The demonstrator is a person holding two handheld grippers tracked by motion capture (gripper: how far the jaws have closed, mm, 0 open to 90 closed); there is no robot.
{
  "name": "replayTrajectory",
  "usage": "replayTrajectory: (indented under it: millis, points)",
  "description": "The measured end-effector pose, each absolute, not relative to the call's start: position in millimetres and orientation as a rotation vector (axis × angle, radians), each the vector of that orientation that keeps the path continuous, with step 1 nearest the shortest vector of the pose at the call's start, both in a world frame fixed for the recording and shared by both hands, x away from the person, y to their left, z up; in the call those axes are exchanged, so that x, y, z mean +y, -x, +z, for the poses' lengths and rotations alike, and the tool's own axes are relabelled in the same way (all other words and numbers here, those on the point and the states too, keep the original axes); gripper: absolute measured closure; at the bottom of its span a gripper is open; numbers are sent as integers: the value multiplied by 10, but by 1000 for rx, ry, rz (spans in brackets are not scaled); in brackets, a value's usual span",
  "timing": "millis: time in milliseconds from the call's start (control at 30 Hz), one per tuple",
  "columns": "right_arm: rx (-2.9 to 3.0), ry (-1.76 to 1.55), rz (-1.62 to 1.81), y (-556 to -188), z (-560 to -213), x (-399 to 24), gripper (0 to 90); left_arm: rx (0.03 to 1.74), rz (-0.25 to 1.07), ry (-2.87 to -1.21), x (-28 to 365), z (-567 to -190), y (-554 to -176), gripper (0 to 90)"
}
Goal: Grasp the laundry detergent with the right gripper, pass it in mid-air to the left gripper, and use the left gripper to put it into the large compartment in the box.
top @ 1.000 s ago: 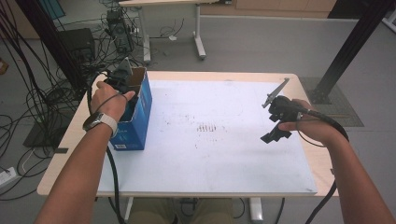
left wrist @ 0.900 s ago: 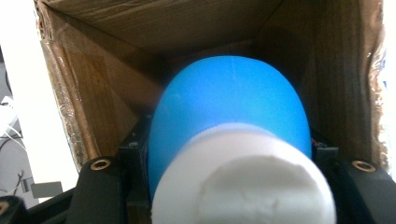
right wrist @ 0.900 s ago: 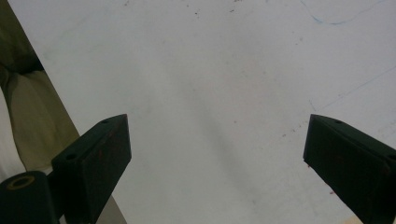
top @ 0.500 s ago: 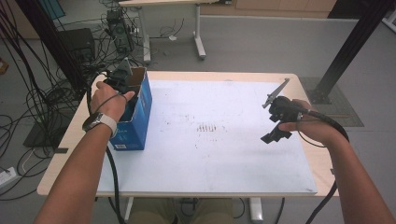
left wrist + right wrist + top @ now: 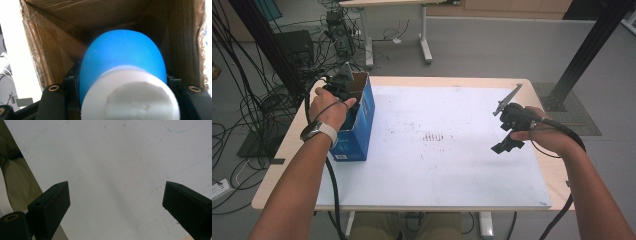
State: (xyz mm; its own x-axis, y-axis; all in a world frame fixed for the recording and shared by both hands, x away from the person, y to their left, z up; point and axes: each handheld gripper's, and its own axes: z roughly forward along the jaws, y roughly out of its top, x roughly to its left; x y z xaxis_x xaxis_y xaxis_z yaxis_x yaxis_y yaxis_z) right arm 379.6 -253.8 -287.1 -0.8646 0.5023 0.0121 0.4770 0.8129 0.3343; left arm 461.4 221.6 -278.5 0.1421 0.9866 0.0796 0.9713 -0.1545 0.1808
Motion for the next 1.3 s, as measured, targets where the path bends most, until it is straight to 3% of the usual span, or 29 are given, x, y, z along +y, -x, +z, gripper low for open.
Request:
replayTrajectory:
  millis: [1300]
  points:
    - [2921, -788, 500, -3791, -2879, -2531, 75, 1988, 275, -2306, 2218, -2786, -4597, 372]
